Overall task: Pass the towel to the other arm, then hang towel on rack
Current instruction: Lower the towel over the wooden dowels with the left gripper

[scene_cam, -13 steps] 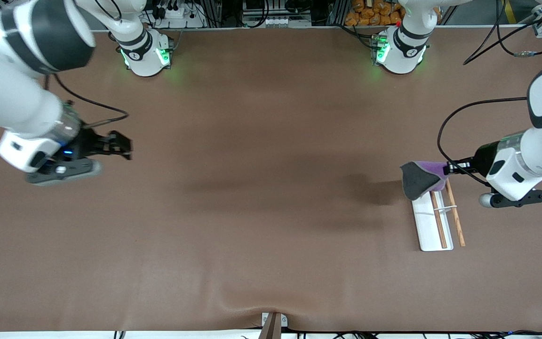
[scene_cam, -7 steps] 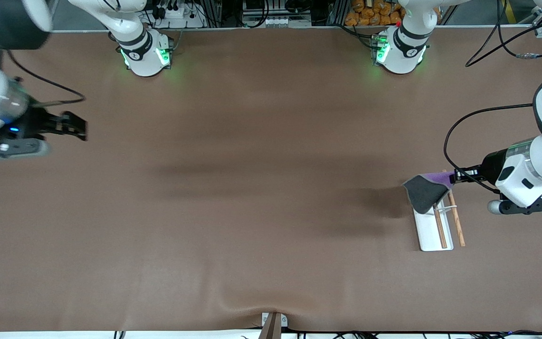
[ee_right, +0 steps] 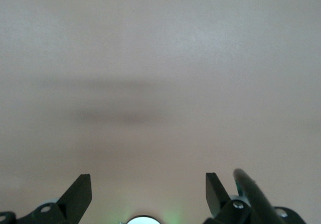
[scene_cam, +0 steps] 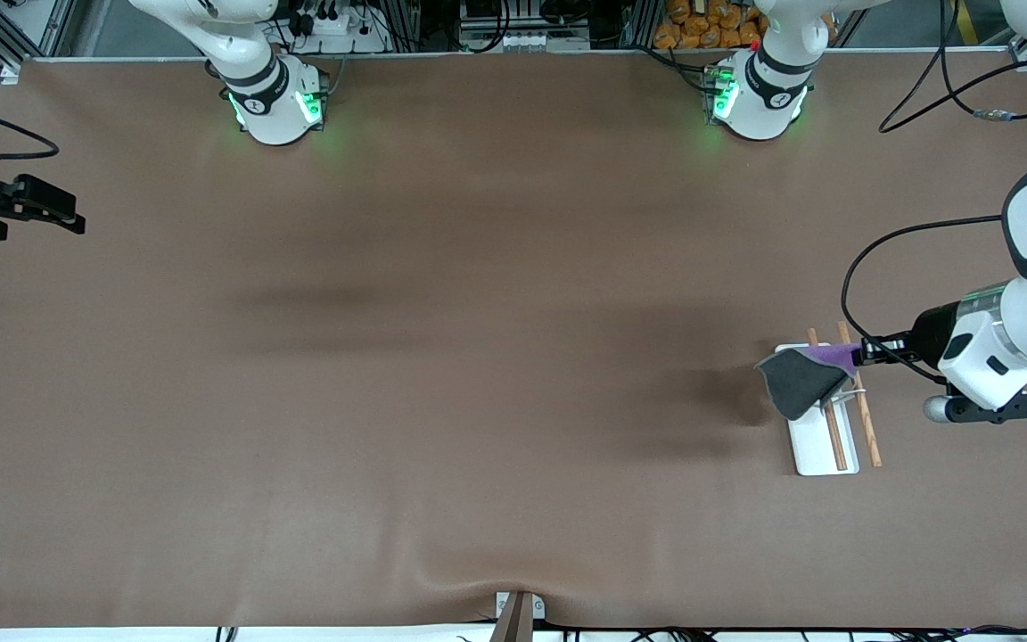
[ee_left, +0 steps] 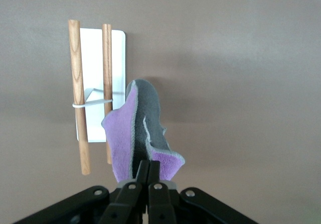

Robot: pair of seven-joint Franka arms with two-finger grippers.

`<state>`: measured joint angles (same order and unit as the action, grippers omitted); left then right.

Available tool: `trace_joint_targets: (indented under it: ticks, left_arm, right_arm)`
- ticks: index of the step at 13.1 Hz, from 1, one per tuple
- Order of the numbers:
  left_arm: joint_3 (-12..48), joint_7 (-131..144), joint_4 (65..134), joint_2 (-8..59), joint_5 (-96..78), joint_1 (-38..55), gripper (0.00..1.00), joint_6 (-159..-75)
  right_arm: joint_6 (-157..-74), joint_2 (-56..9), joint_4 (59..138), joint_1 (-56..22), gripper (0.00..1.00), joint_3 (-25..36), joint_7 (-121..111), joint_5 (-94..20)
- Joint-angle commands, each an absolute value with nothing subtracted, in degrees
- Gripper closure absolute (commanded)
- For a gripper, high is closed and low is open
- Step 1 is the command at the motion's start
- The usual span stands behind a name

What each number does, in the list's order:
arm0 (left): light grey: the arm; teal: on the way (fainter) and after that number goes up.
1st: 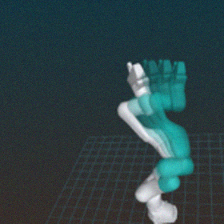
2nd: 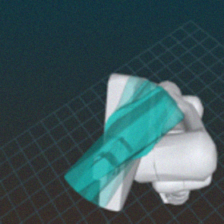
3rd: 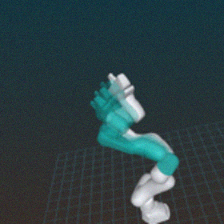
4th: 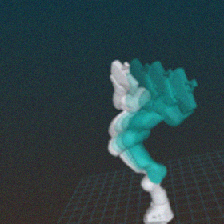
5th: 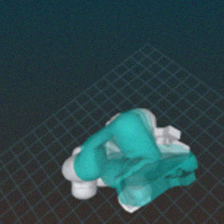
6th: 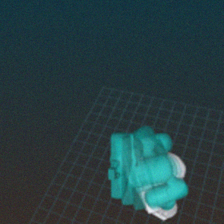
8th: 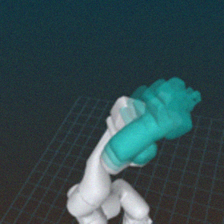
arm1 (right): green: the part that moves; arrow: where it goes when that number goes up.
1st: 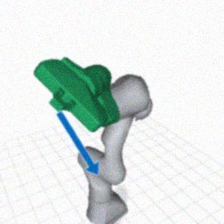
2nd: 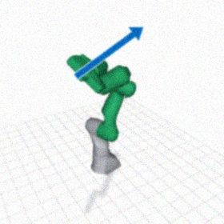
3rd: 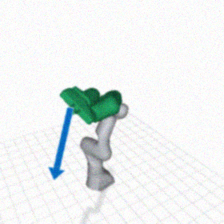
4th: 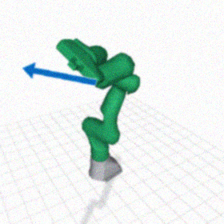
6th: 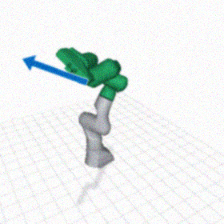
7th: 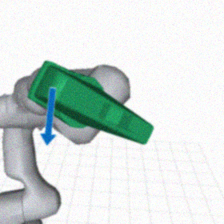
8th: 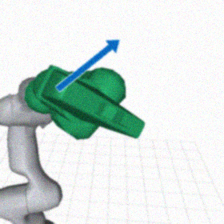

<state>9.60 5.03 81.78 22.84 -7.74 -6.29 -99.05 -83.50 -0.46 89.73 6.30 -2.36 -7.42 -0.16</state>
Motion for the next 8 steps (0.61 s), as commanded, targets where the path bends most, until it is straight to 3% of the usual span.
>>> trace_joint_targets:
  ticks: [1, 4, 8]
  left_arm:
    - [10.02, 4.22, 81.47, 23.46, -7.21, -6.68, 1.0, -100.02]
    - [10.02, 2.82, 81.48, 24.17, -7.21, -7.55, 1.0, -100.55]
    - [10.02, -3.23, 81.56, 25.49, -7.03, -10.1, 1.0, -101.51]
  right_arm:
    - [-83.76, 0.7, 90.53, 5.45, 0.0, 0.16, -6.42, -1.05]
    - [-83.85, 0.7, 90.53, 2.12, 0.0, 4.55, -6.15, -1.05]
    - [-84.55, 0.62, 90.53, 2.46, 0.0, 4.75, -6.85, -0.53]
